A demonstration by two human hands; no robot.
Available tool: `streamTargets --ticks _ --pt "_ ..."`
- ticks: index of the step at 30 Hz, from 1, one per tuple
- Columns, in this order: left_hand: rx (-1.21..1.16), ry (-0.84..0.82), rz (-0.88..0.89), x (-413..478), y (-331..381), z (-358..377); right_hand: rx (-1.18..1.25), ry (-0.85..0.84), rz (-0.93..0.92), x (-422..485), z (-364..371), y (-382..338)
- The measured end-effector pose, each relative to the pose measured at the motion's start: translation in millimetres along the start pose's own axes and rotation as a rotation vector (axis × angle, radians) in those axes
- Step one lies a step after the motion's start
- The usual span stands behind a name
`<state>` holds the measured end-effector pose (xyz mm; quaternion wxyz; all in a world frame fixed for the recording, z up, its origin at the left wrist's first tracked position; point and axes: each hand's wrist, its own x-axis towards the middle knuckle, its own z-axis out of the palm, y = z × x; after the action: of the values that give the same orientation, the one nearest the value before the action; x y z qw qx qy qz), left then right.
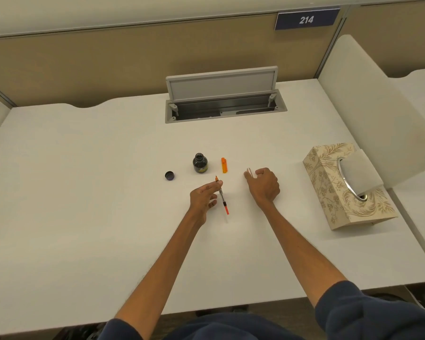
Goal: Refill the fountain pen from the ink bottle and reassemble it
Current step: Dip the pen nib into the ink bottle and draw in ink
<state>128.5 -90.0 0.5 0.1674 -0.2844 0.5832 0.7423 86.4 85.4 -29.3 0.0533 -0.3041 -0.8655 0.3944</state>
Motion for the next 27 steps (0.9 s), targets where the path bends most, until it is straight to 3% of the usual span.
streamTargets --ticks 5,9,12,19,22,24,27 --pt "-0.100 0.020 -0.015 2.7 6.6 -2.9 0.173 -0.054 -0.046 -18.3 -21.0 0.8" --pt "-0.277 -0.017 -0.028 1.9 19.3 -0.3 0.392 -0.307 -0.125 -50.3 -41.3 -8.8" --pt "-0.411 -0.043 -0.059 2.4 30.0 4.7 0.441 -0.405 -0.179 -73.9 -52.2 -22.6" --pt "-0.577 -0.077 -0.086 3.0 48.9 16.2 0.513 -0.293 -0.276 -81.4 -57.7 -58.8" --pt "-0.492 -0.108 -0.055 0.5 57.1 12.6 0.529 -0.219 -0.302 -71.5 -60.8 -71.4" --pt "-0.336 -0.024 0.016 -2.9 61.1 7.7 0.500 -0.187 -0.340 -61.8 -61.6 -80.4" --pt "-0.011 0.200 0.336 -4.0 60.9 -0.7 0.437 -0.186 -0.383 -46.2 -61.4 -94.8"
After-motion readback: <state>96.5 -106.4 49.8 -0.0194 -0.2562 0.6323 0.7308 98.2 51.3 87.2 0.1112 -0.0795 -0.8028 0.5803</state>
